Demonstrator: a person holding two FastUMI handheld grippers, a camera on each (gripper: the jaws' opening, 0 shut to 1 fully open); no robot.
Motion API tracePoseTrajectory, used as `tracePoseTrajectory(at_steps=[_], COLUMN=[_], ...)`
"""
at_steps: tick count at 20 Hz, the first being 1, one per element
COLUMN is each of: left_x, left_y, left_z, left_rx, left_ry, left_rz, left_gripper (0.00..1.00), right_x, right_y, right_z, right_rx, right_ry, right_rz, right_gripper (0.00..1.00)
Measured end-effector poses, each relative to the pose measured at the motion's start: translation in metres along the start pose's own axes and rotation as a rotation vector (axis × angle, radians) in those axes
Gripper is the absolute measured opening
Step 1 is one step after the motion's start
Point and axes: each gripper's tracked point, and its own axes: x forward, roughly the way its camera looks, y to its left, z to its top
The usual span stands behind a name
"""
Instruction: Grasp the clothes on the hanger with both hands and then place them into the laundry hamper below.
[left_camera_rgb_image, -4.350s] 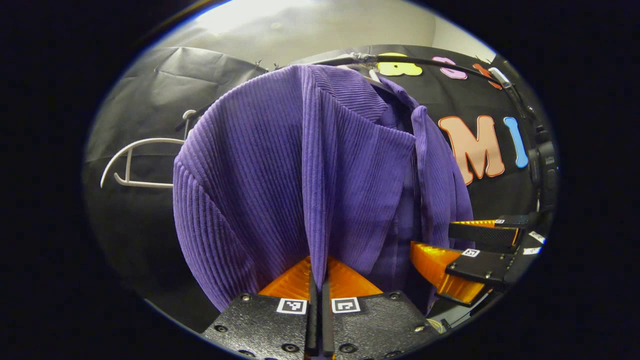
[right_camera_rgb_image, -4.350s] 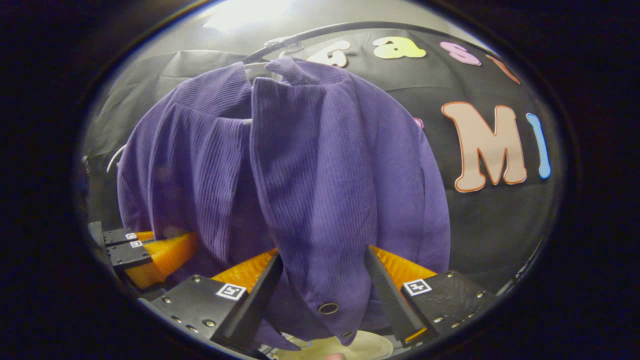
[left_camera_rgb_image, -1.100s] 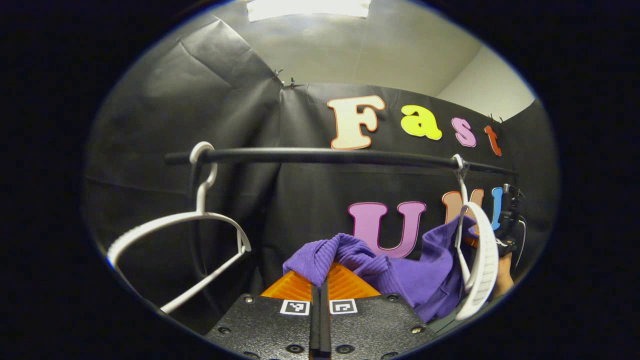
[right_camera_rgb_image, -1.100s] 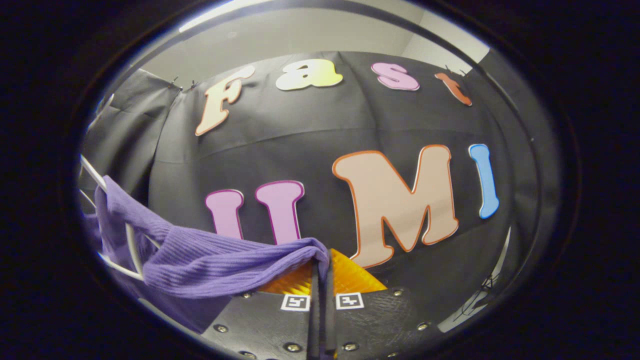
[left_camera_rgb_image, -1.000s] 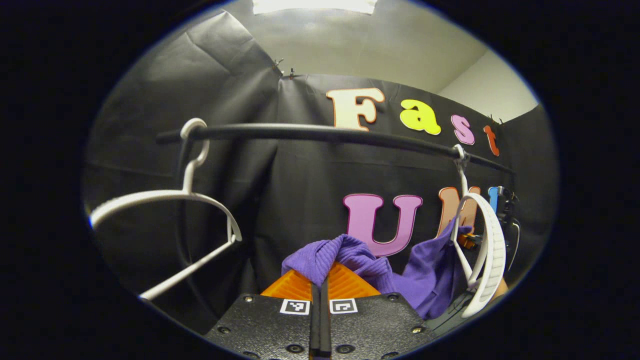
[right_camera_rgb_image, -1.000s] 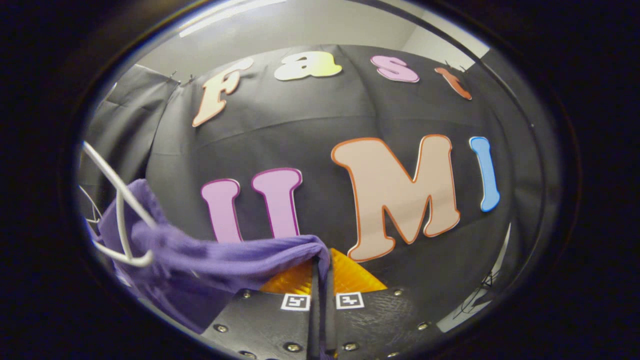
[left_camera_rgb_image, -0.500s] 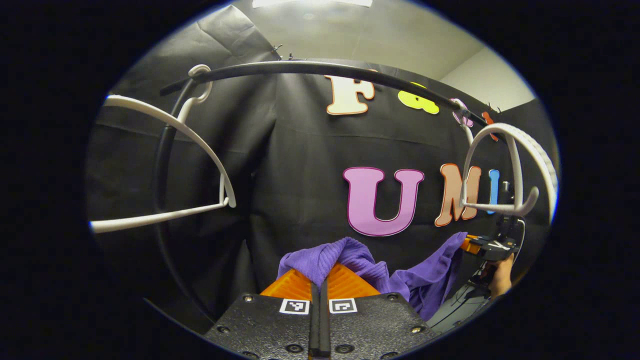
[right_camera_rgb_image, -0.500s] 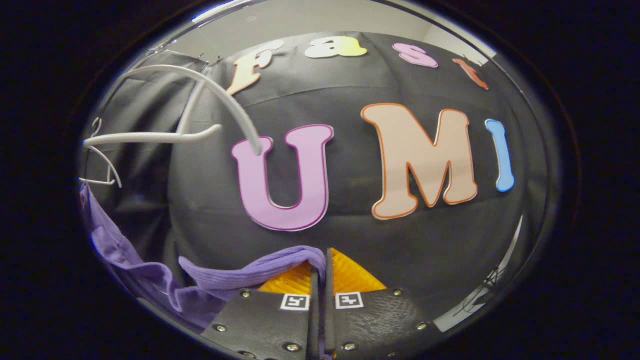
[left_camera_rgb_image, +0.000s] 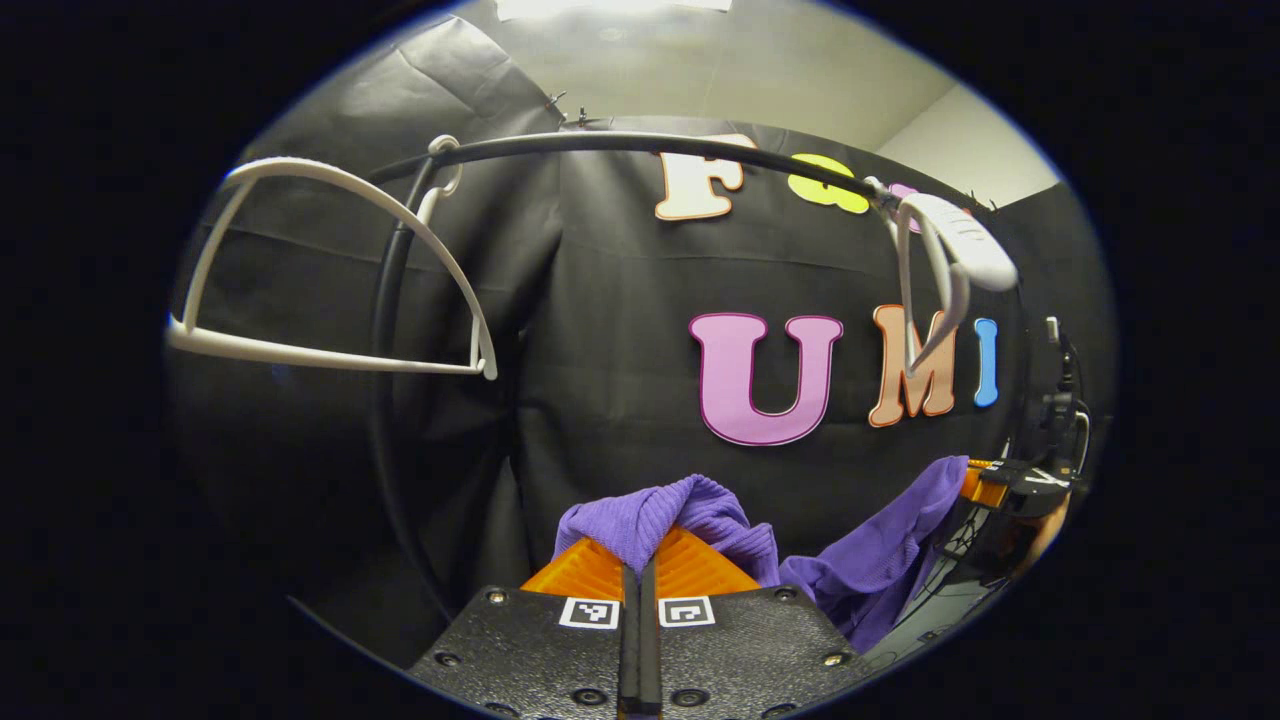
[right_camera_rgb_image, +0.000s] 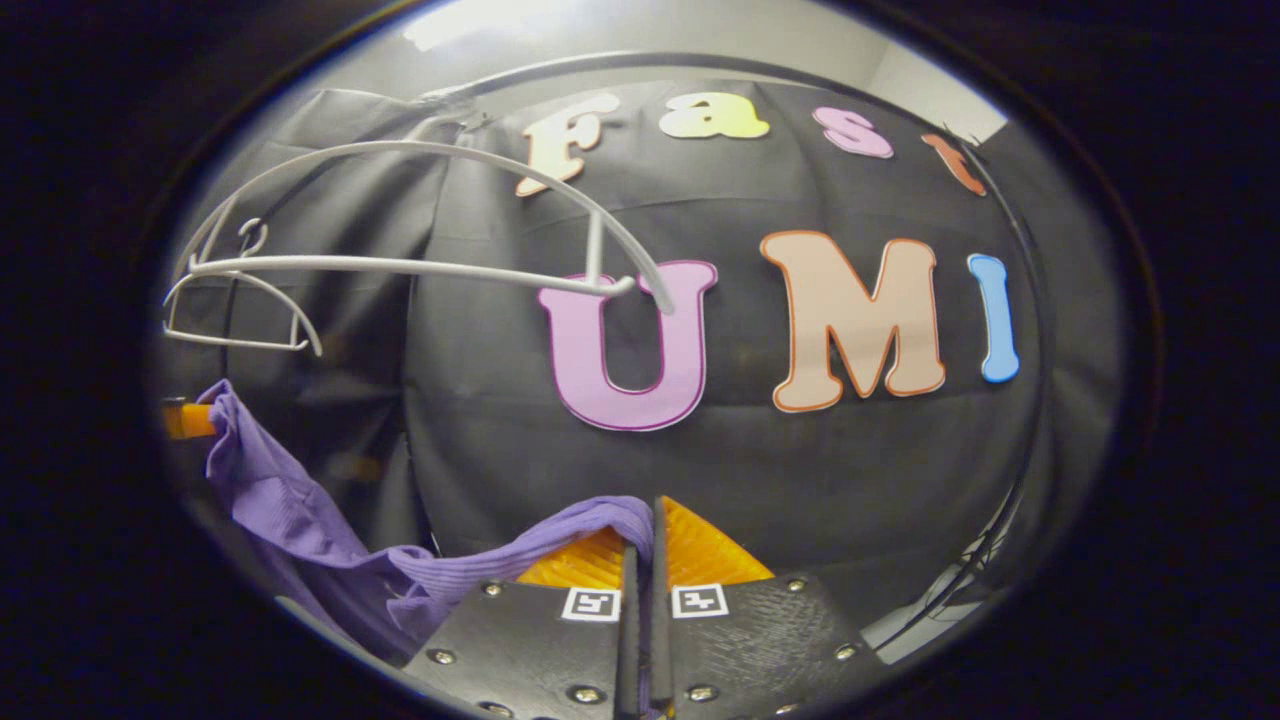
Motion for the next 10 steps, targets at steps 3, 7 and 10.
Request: tracePoseTrajectory(at_steps=[3, 7, 10], left_x=[-0.020, -0.044, -0.057], left_y=[-0.012, -0.022, -0.044], left_z=[0.008, 0.012, 0.020], left_rx=[-0.008, -0.061, -0.077], left_ry=[-0.020, -0.025, -0.041], left_rz=[-0.027, -0.046, -0.090], left_gripper=[0.02, 0.00, 0.00], right_x=[-0.042, -0.088, -0.122], right_y=[0.013, 0.026, 0.034], right_z=[0.010, 0.030, 0.045], right_rx=[-0.010, 0.044, 0.047], right_ry=[0.007, -0.013, -0.033], right_rz=[-0.007, -0.007, -0.010], right_gripper=[0.04, 0.05, 0.04])
